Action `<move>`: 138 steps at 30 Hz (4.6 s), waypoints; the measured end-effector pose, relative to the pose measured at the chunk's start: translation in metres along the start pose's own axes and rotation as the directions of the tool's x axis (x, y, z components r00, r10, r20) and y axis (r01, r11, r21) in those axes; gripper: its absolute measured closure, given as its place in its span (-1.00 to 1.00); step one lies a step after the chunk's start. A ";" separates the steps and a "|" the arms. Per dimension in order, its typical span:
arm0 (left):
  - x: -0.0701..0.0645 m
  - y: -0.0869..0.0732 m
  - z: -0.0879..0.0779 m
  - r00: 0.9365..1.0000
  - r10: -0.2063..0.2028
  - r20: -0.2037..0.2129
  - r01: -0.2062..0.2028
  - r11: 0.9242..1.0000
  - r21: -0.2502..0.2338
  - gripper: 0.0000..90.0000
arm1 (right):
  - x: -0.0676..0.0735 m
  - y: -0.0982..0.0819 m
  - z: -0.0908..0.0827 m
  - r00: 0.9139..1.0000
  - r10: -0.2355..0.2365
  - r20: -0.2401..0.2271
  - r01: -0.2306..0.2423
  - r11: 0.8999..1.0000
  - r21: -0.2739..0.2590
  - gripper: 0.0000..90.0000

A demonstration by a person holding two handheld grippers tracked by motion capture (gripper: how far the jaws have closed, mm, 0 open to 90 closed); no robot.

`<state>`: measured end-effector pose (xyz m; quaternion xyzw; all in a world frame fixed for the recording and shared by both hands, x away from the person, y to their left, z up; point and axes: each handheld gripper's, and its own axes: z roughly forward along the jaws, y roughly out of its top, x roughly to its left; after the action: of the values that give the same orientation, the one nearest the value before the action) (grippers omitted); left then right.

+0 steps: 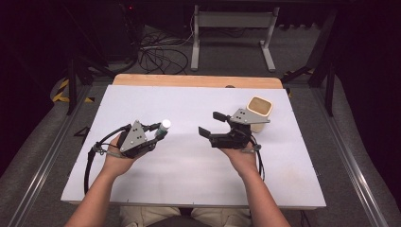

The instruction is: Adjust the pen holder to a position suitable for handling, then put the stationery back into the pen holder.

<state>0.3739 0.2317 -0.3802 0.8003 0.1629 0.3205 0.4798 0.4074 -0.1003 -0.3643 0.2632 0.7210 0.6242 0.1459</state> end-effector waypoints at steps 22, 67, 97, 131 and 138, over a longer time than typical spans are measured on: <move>-0.009 0.046 0.025 0.996 -0.060 0.063 0.068 0.991 -0.116 0.46 | -0.025 0.010 -0.051 0.997 -0.011 0.074 0.016 0.998 -0.069 -0.73; -0.013 0.087 0.126 0.963 -0.190 0.192 0.230 0.949 -0.217 0.46 | -0.052 0.018 -0.102 0.994 -0.005 0.112 0.021 0.990 -0.138 -0.83; -0.017 0.111 0.185 0.945 -0.221 0.242 0.282 0.925 -0.256 0.46 | -0.056 0.019 -0.111 0.994 -0.008 0.106 0.023 0.990 -0.141 -0.87; -0.028 0.137 0.262 0.928 -0.254 0.273 0.326 0.908 -0.263 0.46 | -0.063 0.020 -0.121 0.995 0.005 0.102 0.012 0.986 -0.165 -0.87; -0.031 0.128 0.279 0.915 -0.296 0.272 0.368 0.891 -0.267 0.46 | -0.064 0.019 -0.122 0.995 0.002 0.104 0.015 0.986 -0.166 -0.87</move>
<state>0.5316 -0.0330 -0.3723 0.7052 0.1901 0.1626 0.6634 0.3976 -0.2355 -0.3314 0.2800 0.6586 0.6672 0.2066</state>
